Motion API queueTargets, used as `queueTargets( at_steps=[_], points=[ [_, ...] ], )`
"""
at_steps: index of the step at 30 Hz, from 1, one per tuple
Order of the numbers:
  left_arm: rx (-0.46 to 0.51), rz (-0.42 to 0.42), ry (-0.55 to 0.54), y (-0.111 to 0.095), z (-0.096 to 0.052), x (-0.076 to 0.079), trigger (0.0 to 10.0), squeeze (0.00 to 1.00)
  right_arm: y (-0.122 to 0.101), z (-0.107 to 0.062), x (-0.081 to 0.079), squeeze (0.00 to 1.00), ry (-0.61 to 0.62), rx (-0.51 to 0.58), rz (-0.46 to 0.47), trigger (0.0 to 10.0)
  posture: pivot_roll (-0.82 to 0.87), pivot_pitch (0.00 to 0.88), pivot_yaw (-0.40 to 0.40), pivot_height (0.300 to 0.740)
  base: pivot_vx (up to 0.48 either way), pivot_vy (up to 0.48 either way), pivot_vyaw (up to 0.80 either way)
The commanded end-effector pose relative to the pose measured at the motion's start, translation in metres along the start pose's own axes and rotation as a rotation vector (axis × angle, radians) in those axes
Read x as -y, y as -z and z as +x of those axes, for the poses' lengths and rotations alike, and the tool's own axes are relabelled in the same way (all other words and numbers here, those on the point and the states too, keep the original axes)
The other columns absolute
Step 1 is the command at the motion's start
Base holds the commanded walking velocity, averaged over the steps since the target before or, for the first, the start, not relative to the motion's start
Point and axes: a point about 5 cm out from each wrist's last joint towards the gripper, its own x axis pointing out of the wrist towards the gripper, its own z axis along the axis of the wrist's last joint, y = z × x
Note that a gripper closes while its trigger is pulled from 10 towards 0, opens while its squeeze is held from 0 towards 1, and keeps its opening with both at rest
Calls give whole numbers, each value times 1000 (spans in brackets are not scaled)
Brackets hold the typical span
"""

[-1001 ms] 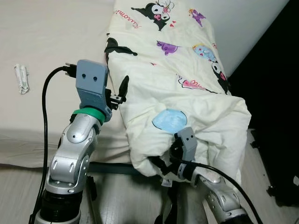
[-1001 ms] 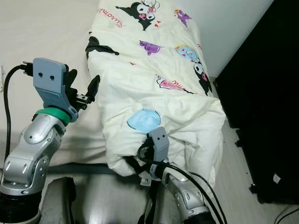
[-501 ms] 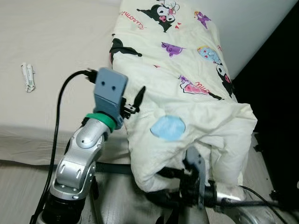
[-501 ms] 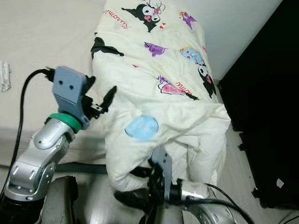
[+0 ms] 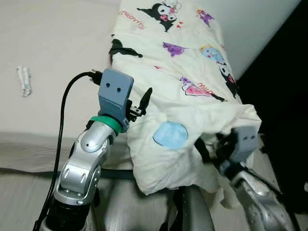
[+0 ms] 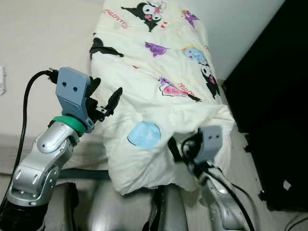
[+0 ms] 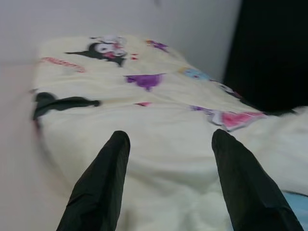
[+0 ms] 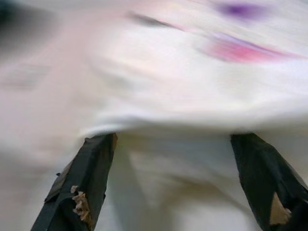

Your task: Clean up the room

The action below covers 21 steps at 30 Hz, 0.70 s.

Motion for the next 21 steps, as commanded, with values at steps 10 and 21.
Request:
queueTargets(
  at_steps=[10, 21],
  points=[
    [-14, -3, -10, 5, -3, 1, 10000, 0, 4, -46, -28, 0, -426, -252, 93, 10000, 128, 154, -120, 507, 0, 0, 0],
    [-5, -1, 9, 2, 4, 3, 10000, 0, -8, -38, 37, 0, -69, -424, -253, 10000, 113, 153, -110, 507, 0, 0, 0]
  ],
)
